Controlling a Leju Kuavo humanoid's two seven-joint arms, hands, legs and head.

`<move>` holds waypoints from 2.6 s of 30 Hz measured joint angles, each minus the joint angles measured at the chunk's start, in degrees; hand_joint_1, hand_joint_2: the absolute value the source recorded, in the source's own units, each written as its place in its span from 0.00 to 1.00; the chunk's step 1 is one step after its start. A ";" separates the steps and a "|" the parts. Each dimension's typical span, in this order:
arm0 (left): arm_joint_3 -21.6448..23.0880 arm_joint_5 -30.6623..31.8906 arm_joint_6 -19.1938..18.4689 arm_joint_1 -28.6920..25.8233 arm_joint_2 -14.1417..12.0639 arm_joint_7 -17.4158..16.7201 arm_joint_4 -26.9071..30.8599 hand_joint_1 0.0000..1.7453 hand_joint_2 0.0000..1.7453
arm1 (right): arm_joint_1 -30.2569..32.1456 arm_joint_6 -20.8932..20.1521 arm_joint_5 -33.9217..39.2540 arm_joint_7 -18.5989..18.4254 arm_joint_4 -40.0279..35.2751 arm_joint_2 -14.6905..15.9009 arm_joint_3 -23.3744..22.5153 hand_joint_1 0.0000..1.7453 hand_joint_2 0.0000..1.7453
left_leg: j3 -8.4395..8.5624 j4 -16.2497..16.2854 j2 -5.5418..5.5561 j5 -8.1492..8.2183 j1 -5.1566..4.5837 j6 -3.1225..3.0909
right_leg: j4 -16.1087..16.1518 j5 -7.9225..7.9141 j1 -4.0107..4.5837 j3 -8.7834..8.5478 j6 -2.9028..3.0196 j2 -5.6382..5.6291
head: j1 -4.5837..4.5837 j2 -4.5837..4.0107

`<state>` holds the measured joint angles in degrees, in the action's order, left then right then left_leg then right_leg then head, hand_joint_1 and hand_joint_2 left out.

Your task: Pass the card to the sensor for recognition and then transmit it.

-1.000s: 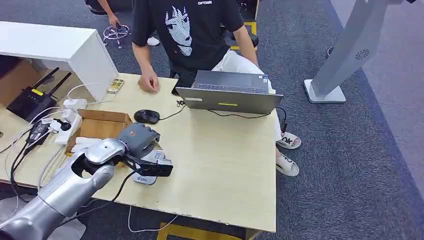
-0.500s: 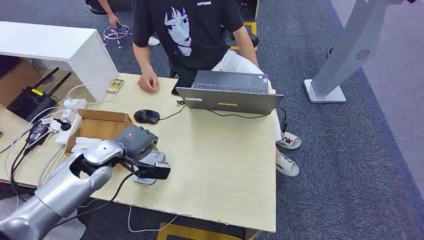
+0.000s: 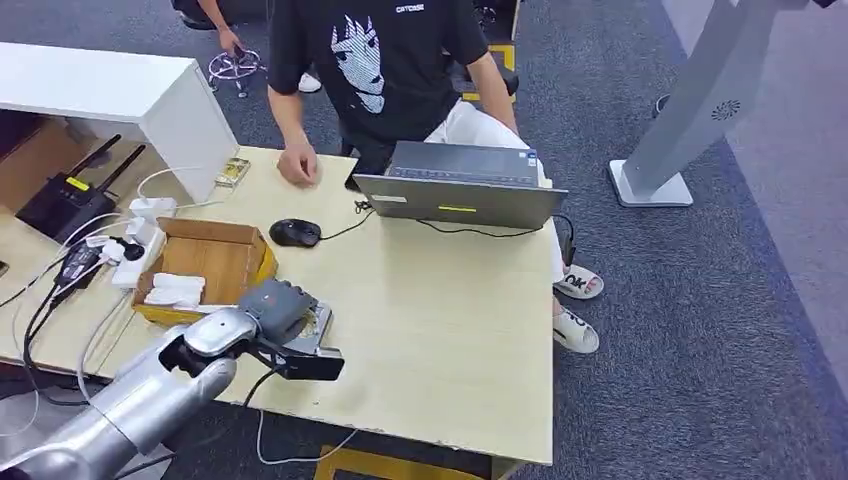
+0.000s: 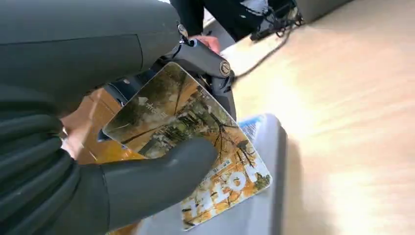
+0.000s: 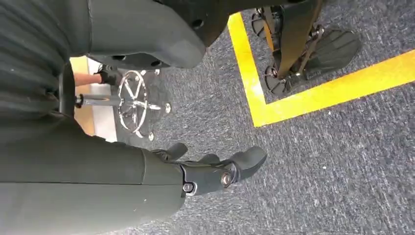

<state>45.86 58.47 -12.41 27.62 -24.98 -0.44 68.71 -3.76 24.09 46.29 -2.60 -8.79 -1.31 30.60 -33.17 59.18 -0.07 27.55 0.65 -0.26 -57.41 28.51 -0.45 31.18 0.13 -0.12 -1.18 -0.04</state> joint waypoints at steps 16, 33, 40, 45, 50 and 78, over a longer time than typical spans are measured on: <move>-0.30 1.70 3.78 0.43 3.45 -1.62 -6.93 1.00 1.00 | -0.16 0.37 -0.31 -0.18 0.00 -0.02 1.22 0.00 1.00 | 0.77 -0.08 0.20 -0.11 0.02 0.00 | 0.01 0.04 0.00 -0.67 0.00 0.26 | -0.02 0.00; -11.01 -2.25 -2.08 23.27 5.72 -9.99 -2.92 1.00 1.00 | 0.05 1.14 0.50 1.14 0.22 0.02 1.38 0.00 1.00 | -1.12 0.04 0.08 -1.07 0.10 0.07 | -0.06 -1.00 0.10 1.15 0.00 0.09 | 0.02 -0.02; -12.87 -2.21 -1.99 25.71 6.58 -10.27 -2.55 1.00 1.00 | 0.01 1.14 0.50 1.18 0.31 0.02 1.42 0.00 1.00 | -1.13 0.04 0.09 -1.06 0.11 0.07 | -0.06 -0.99 0.09 1.16 -0.01 0.09 | 0.00 0.00; -13.53 2.28 0.70 27.48 6.91 -13.26 -2.49 1.00 1.00 | 0.00 1.09 0.00 0.81 0.31 0.02 1.77 0.00 1.00 | -1.15 0.04 0.09 -1.07 0.14 0.08 | -0.06 -0.99 0.09 1.17 -0.01 0.09 | 0.00 0.00; -16.08 12.40 4.27 29.57 7.21 -14.62 -2.99 1.00 1.00 | -0.09 0.94 -0.52 -0.10 0.31 0.02 2.86 0.00 1.00 | -1.14 0.04 0.09 -1.07 0.12 0.08 | -0.06 -0.99 0.09 1.17 -0.01 0.09 | 0.02 0.00; -26.12 17.66 17.35 22.70 12.72 -12.33 -4.93 0.00 1.00 | -0.38 0.83 -0.13 -0.76 0.33 0.20 5.38 0.00 1.00 | -1.31 0.04 0.12 -1.04 0.08 0.05 | -0.06 -0.97 0.09 1.27 -0.02 0.12 | 0.02 0.00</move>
<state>19.74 76.13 4.94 50.32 -12.26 -12.76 63.78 -4.14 24.92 46.16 -3.37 -8.46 -1.11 35.98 -34.48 59.22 0.06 26.51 0.73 -0.21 -57.47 27.54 -0.36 32.46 0.11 0.01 -1.16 -0.04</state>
